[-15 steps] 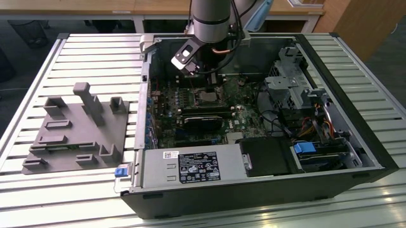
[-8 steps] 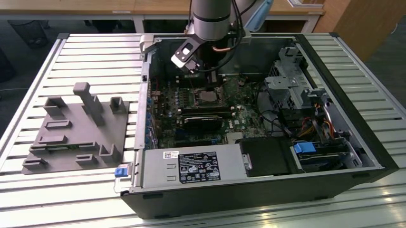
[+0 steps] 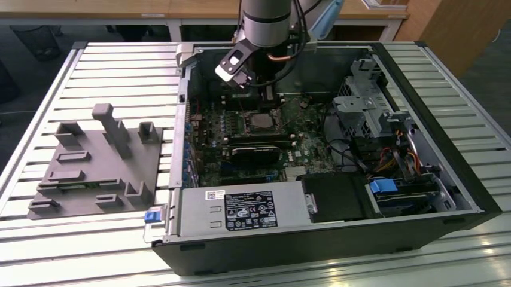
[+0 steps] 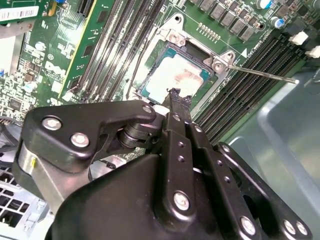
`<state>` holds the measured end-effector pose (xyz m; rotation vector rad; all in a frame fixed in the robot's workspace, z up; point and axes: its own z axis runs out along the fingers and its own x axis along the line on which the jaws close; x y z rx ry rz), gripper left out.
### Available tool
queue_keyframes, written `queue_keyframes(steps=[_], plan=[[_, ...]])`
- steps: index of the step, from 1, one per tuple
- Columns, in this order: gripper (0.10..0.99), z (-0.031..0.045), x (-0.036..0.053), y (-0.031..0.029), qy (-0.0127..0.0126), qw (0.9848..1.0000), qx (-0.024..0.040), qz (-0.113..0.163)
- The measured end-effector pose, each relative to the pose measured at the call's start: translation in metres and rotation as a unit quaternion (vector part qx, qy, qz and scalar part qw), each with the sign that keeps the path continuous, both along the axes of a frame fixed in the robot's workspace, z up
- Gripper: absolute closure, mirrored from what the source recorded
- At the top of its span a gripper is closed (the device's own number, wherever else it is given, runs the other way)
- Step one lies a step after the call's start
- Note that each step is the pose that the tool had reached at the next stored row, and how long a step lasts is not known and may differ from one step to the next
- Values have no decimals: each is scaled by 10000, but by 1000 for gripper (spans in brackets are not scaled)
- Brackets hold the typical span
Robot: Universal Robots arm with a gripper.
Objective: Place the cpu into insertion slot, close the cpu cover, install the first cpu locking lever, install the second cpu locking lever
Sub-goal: 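Close the cpu cover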
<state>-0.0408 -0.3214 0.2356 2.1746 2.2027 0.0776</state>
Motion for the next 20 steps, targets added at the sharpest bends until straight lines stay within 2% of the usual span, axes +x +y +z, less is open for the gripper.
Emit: queue_keyframes(steps=[8, 13, 20], plan=[[980, 0, 5, -53, 0, 10000, 0, 0], [980, 8, 70, -54, 2, 10000, -3, 0], [980, 119, 86, -53, 1, 10000, -1, 0]])
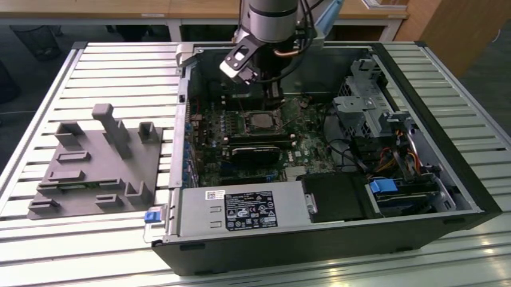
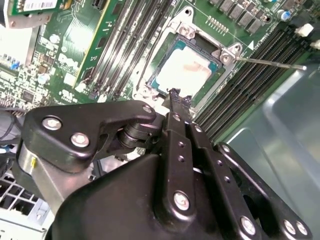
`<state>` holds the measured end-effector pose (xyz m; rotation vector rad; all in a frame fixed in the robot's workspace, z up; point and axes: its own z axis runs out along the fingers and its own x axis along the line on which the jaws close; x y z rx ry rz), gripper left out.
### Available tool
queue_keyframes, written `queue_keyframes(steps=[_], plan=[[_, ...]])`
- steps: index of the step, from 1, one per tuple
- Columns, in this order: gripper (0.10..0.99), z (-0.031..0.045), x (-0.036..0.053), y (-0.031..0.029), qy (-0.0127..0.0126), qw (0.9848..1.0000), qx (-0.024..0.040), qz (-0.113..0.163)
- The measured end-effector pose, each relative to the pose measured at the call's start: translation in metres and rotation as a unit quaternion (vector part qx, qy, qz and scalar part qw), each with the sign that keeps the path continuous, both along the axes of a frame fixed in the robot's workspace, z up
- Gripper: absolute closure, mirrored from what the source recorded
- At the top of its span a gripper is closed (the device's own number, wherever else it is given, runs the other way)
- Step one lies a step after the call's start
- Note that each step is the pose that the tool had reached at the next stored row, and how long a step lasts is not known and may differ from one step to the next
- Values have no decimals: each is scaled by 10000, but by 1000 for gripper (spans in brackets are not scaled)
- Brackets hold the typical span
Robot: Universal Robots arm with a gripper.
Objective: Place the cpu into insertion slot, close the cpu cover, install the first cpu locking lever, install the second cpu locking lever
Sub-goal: 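Close the cpu cover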
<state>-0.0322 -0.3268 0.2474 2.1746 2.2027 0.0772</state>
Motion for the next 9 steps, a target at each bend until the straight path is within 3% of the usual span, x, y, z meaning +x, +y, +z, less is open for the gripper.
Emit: queue_keyframes(steps=[9], plan=[[980, 5, 143, -1, 9, 10000, -1, 0]])
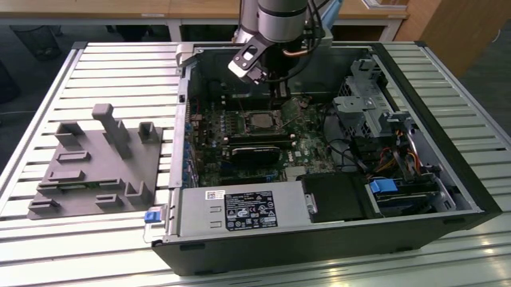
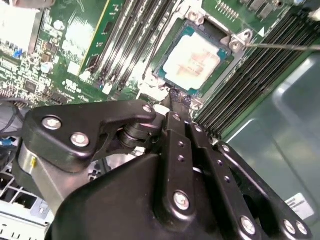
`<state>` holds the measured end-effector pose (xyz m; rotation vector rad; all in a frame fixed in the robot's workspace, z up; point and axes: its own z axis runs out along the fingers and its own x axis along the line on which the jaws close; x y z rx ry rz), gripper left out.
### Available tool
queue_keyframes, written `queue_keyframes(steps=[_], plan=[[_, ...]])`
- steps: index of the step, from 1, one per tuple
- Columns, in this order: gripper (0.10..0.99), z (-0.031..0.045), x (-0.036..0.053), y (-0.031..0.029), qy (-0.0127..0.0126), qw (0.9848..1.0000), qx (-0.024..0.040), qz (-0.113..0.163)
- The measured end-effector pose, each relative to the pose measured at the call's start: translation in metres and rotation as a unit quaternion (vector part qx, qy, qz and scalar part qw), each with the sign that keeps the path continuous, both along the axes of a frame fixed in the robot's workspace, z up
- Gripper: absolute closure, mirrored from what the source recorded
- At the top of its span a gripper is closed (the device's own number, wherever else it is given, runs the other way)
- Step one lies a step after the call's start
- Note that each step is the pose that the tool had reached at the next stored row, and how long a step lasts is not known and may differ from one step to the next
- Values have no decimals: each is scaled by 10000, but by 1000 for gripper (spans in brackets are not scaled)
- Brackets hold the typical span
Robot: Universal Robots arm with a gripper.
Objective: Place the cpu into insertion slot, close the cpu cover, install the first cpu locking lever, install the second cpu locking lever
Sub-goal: 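Close the cpu cover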
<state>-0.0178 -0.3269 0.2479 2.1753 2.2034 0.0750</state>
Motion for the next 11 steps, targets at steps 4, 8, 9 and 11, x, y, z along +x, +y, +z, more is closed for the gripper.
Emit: queue_keyframes(steps=[4, 8, 9, 11], plan=[[980, 84, 11, 0, 1, 10000, 2, 0], [980, 107, 85, 1, 3, 10000, 3, 0], [980, 108, 117, 0, 8, 10000, 2, 0], [980, 108, 159, 0, 15, 10000, 1, 0]])
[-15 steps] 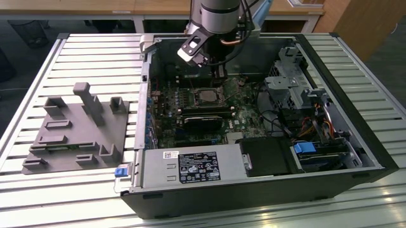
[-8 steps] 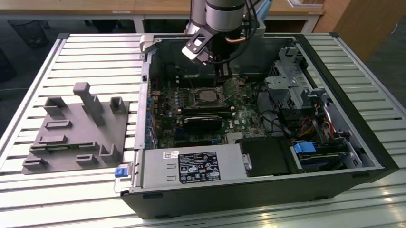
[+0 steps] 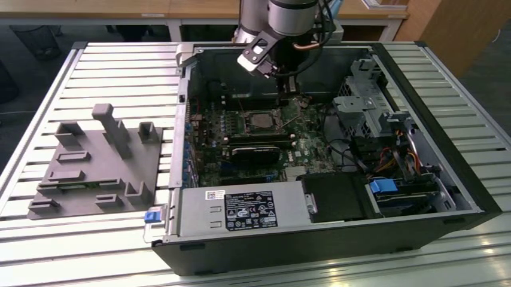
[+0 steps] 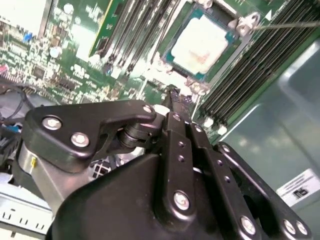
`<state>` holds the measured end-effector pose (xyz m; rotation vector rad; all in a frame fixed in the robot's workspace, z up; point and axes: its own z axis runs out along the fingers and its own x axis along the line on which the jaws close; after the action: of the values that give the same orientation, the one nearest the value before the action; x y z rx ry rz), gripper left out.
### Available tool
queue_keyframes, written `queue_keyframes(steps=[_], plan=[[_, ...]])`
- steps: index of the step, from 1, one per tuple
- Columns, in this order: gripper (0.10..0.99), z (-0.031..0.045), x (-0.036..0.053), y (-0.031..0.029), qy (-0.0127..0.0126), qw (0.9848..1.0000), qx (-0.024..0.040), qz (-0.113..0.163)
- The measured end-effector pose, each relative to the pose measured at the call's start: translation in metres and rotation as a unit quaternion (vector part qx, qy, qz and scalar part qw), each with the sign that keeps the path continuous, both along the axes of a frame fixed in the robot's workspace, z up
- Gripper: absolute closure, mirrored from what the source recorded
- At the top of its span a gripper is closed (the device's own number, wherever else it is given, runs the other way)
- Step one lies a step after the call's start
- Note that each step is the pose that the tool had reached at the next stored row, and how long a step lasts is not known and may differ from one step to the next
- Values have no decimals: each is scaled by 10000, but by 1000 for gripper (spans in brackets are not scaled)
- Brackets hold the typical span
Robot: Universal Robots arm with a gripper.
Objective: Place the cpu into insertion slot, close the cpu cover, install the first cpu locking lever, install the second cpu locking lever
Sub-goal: 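Close the cpu cover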
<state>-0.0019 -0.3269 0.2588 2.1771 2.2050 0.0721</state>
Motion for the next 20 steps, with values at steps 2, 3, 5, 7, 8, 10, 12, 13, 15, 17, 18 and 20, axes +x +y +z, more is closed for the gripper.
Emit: queue_keyframes(steps=[2, 3, 5, 7, 8, 10, 12, 13, 15, 17, 18, 20], plan=[[980, 0, 26, 0, 2, 10000, 0, 0], [980, 0, 34, 0, 2, 10000, 1, 0], [980, 0, 47, 0, 2, 10000, 0, 0], [980, 0, 56, 0, 2, 10000, 0, 0], [980, 0, 62, 0, 2, 10000, 0, 0], [980, 0, 77, 0, 2, 10000, 0, 0], [980, 0, 92, 0, 3, 10000, 0, 0], [980, 0, 101, 0, 3, 10000, 0, 0], [980, 0, 119, 0, 4, 10000, 0, 0], [980, 0, 133, 0, 4, 10000, 0, 0], [980, 0, 136, 0, 6, 10000, 0, 0], [980, 3, 144, 1, 8, 10000, 1, 0]])
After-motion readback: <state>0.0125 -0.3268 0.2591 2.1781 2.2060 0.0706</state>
